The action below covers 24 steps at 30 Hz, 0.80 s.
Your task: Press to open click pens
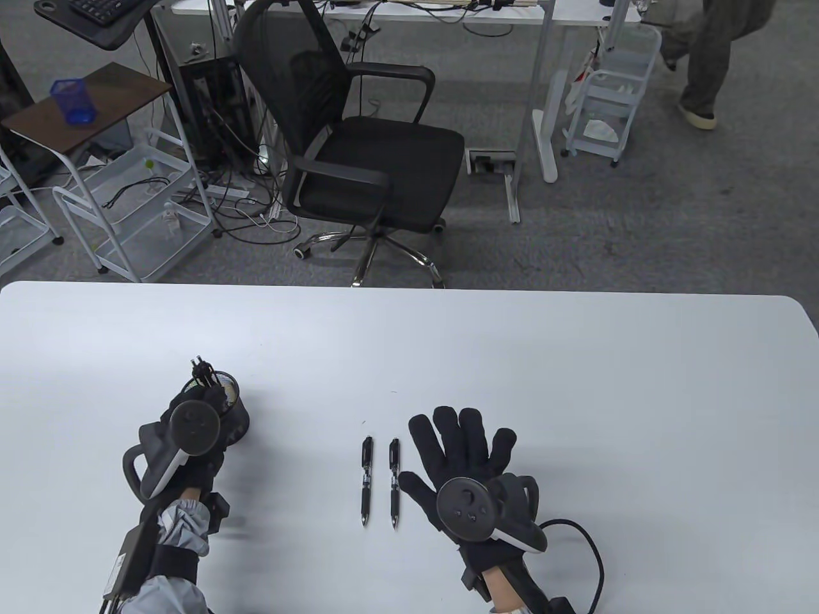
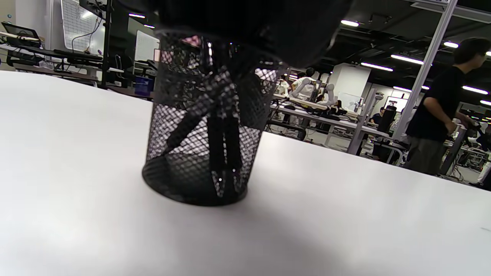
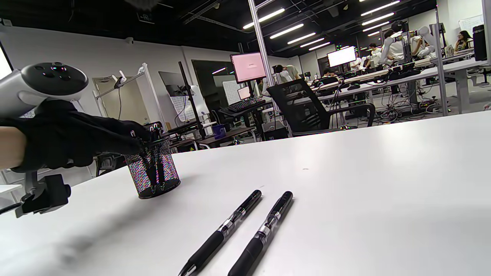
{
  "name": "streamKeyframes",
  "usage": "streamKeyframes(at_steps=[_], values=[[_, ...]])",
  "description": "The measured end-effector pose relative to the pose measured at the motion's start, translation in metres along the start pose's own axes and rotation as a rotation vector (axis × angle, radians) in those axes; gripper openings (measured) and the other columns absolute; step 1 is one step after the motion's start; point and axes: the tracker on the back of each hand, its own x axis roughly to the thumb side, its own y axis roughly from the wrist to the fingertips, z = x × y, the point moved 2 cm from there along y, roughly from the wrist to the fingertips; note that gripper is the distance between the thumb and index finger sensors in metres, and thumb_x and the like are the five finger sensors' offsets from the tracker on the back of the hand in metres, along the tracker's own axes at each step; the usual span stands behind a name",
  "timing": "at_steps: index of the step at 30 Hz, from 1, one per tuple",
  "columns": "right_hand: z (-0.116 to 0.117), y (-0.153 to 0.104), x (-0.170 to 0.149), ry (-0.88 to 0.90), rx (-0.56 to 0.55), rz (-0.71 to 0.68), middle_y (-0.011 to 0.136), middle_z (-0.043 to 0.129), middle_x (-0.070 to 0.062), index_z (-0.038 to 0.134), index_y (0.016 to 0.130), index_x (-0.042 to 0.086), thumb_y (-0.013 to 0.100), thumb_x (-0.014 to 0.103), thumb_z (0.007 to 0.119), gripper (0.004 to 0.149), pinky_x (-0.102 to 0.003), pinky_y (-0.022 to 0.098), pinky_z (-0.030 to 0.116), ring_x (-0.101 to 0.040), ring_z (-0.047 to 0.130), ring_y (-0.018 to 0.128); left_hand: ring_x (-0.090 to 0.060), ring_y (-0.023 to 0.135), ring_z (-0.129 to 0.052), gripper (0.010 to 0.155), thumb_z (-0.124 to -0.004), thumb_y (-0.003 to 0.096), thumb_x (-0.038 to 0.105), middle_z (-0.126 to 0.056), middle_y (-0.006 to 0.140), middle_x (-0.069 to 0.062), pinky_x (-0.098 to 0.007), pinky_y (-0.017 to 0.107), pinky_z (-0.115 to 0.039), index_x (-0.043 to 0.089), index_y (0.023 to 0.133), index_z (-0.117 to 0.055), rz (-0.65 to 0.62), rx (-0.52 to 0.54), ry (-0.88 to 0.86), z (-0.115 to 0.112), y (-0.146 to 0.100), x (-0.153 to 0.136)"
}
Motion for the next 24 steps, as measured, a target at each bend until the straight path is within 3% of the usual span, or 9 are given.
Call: streamKeyframes(at_steps=[17,24], values=[[0.0,0.0,0.0,0.005,-0.006,-0.003,0.127,0.016,-0.03,0.023,0.124,0.014,0.068,0.05,0.051,0.072,-0.083,0.061,0.003,-0.062,0.012,0.109,-0.03,0.113,-0.062,0.047,-0.069,0.0671,0.04,-0.065,0.119,-0.006,-0.052,0.086,-0.047,0.027,0.113,-0.069,0.009,0.001,0.007,0.001,-0.002,0.006],[-0.001,0.0,0.001,0.011,-0.009,-0.011,0.127,0.016,-0.03,0.023,0.124,0.014,0.068,0.05,0.051,0.072,-0.083,0.061,0.003,-0.062,0.012,0.109,-0.036,0.113,-0.06,0.047,-0.07,0.0673,0.038,-0.061,0.12,-0.008,-0.055,0.085,-0.049,0.029,0.113,-0.066,-0.022,0.02,-0.015,0.02,-0.01,0.018]])
